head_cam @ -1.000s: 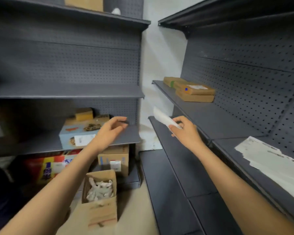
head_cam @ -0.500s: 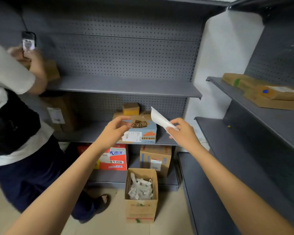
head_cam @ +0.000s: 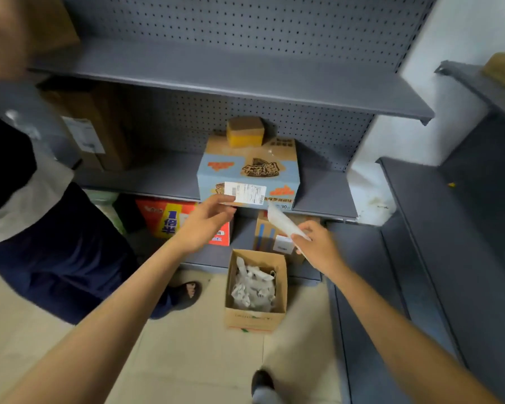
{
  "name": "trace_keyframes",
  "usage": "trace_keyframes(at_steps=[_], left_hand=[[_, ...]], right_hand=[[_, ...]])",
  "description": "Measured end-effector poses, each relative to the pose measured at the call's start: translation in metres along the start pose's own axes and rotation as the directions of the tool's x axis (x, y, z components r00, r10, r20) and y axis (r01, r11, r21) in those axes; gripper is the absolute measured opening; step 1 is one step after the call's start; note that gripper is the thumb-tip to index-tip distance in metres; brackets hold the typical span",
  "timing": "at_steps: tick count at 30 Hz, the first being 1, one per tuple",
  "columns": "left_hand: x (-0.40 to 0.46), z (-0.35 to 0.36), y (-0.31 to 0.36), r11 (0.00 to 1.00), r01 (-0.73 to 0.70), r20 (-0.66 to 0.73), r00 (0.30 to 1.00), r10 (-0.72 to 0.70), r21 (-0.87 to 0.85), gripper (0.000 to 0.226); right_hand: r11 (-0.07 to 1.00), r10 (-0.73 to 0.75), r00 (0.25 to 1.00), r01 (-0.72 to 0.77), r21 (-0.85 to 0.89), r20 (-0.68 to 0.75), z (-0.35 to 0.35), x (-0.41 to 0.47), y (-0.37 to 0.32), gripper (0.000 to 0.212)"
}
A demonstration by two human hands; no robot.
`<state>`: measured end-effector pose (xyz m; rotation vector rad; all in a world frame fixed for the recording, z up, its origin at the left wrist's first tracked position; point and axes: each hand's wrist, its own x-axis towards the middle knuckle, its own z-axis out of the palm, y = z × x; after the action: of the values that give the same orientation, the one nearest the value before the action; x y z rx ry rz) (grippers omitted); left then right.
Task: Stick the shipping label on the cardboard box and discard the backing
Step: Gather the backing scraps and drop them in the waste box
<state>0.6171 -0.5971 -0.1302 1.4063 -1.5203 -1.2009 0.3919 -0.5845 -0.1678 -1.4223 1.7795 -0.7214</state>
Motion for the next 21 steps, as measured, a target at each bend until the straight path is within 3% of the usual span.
trace_keyframes(at_steps=[6, 8, 21], left_hand=[[0.061, 0.031, -0.079, 0.984, 0.176, -0.004, 0.984, -0.177, -0.036, 0.028], [0.080, 0.041, -0.101, 0.974, 0.223, -0.005, 0.975, -0.223, -0.050, 0.027], [0.151, 0.091, -0.222, 0.916, 0.396, 0.039, 0.918, -0.394, -0.070, 0.018]], right_hand=[[0.990, 0.104, 0.984, -0.089, -0.111, 0.143, 0.042, 0.077, 0.073, 0.008], [0.982, 0.155, 0.970, -0.130, -0.139, 0.188, 0.055, 0.098, 0.094, 0.018], [0.920, 0.360, 0.873, -0.274, -0.279, 0.330, 0.136, 0.170, 0.205, 0.032]])
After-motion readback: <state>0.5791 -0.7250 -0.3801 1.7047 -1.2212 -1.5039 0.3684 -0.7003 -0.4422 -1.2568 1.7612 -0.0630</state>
